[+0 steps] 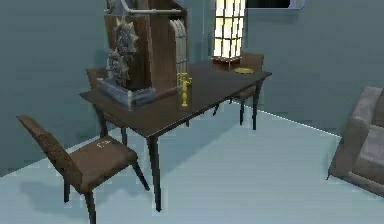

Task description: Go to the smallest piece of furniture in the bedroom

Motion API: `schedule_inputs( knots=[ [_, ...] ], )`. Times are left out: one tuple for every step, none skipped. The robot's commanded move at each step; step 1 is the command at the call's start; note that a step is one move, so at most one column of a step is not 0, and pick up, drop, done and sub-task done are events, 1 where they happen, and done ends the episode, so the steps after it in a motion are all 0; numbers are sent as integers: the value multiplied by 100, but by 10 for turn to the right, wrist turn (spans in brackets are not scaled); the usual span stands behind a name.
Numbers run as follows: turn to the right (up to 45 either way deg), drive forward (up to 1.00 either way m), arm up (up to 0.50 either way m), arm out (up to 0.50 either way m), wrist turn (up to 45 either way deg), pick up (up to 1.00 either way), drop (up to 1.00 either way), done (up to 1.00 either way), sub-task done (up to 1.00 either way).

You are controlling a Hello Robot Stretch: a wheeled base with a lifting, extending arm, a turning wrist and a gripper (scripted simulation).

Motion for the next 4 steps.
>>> schedule_inputs(
  knots=[
    [300, 0, 0, 0, 0, 0, 0, 0, 0],
    [0, 25, 0, 0, 0, 0, 0, 0, 0],
    [0, 75, 0, 0, 0, 0, 0, 0, 0],
    [450, 0, 0, 0, 0, 0, 0, 0, 0]
  ],
)
